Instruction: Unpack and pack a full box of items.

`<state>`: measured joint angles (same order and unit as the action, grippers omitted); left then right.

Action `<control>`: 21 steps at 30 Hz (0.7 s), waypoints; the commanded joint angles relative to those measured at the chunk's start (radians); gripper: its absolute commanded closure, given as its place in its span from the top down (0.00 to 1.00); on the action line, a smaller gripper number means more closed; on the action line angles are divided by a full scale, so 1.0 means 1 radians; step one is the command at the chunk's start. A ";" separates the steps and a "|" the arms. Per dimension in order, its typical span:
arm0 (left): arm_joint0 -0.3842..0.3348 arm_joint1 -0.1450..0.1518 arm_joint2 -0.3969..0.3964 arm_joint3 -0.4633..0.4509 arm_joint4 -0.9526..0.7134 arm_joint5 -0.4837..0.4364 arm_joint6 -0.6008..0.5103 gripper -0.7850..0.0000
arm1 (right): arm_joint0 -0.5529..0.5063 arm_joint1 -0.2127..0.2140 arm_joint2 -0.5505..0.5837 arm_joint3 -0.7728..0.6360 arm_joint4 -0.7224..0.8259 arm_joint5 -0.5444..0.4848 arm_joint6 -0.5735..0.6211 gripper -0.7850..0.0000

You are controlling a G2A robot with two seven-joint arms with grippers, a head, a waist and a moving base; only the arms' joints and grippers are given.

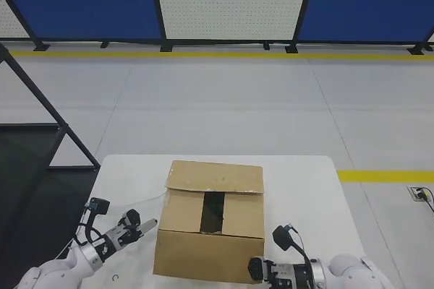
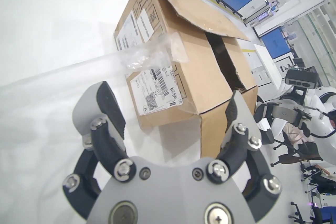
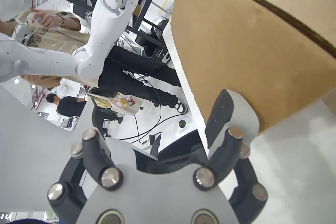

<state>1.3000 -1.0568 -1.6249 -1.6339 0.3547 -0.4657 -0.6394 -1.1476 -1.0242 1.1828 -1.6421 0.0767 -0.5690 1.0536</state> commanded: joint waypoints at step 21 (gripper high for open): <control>0.003 0.003 0.008 -0.001 0.013 -0.009 -0.012 1.00 | 0.044 -0.014 -0.073 0.085 -0.040 0.033 -0.107 1.00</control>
<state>1.3026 -1.0543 -1.6174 -1.6349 0.3673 -0.4745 -0.6513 -1.1024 -1.0379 1.1124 -1.5544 0.0337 -0.5266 0.9423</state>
